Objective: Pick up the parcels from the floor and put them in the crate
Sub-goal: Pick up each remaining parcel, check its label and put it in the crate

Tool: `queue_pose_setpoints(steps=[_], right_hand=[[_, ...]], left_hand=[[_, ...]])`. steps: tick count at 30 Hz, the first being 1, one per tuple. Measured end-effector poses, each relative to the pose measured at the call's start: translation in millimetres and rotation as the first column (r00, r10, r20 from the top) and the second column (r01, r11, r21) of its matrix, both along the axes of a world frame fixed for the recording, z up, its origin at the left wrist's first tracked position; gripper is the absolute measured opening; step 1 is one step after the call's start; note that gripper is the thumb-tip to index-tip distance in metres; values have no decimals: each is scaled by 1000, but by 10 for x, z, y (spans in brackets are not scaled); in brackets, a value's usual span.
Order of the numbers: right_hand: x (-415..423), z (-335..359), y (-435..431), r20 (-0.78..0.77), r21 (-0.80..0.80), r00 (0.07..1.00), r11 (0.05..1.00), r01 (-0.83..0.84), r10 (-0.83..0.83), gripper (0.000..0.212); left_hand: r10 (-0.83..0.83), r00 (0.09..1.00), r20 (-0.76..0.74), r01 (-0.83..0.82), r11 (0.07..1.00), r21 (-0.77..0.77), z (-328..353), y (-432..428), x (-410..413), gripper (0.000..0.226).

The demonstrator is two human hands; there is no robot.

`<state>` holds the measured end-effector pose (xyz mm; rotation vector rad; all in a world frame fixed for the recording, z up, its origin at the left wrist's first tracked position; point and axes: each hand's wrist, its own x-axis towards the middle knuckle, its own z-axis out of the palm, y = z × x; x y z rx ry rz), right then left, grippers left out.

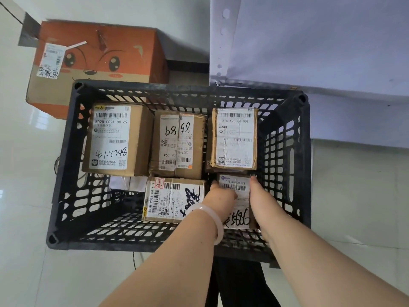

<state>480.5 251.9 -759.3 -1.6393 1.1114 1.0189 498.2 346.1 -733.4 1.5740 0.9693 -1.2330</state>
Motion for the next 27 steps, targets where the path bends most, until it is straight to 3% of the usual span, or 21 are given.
queue_pose_setpoints(steps=[7,14,20,24,27], right_hand=[[-3,-24,12,-30,68,999,997,-34,36,59],[120,52,112,1,-27,1000,999,28,-28,49],[88,795,39,126,49,992,998,-32,26,47],[133,1522,11,207,120,977,992,24,-49,46],[134,2185,5,285,190,949,978,83,-136,49]], left_hand=[[-10,999,-33,13,997,80,-156,-35,0,56],[133,987,92,-140,987,81,40,3,-34,56],[222,958,183,-227,974,4,664,143,22,48],[220,937,271,-211,975,-64,1381,324,63,43],[307,896,321,-267,950,-162,2038,465,83,32]])
